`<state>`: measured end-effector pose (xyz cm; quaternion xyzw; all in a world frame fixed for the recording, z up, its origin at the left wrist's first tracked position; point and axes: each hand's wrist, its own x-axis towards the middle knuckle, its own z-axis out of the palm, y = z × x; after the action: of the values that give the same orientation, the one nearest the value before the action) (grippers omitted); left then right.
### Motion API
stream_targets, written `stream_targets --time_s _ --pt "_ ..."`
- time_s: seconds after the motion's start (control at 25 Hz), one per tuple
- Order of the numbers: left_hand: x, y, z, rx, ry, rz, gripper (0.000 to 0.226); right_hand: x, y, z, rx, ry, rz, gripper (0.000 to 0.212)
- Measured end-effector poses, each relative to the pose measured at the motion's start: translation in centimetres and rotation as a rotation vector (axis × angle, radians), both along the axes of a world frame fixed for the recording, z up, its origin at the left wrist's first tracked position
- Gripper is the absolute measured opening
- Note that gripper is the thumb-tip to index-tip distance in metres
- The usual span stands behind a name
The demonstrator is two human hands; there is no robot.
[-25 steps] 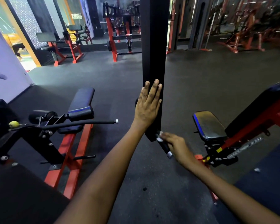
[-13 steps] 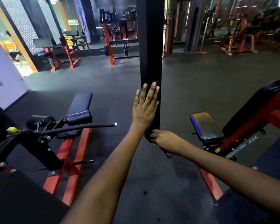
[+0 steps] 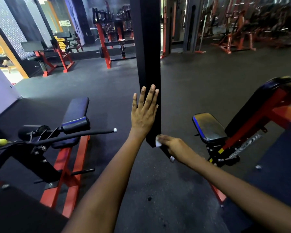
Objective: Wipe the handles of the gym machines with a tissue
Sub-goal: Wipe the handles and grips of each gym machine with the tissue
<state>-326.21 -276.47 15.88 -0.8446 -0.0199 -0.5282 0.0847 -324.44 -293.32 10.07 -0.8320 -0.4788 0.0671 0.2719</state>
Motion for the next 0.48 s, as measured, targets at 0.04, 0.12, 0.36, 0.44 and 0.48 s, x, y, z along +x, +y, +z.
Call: stream_targets --time_s 0.04,0.12,0.36,0.44,0.48 --pt "0.1 0.0 0.0 -0.003 -0.005 -0.008 0.074 -0.6 -0.5 -0.3 0.075 0.207 -0.235 0.023" --pt "0.2 -0.1 0.1 -0.014 -0.023 -0.019 0.075 0.6 0.0 -0.3 0.133 0.651 -0.547 0.028" --pt "-0.1 0.4 -0.1 -0.028 -0.020 -0.054 0.073 1.5 0.9 -0.7 0.228 1.375 -0.570 0.037" --pt "0.0 0.4 -0.2 -0.030 -0.010 -0.070 0.073 -0.3 -1.8 -1.5 0.165 1.446 -0.460 0.042" --pt "0.1 0.4 -0.2 -0.027 -0.007 -0.072 0.074 -0.3 -2.5 -1.8 0.142 1.442 -0.421 0.042"
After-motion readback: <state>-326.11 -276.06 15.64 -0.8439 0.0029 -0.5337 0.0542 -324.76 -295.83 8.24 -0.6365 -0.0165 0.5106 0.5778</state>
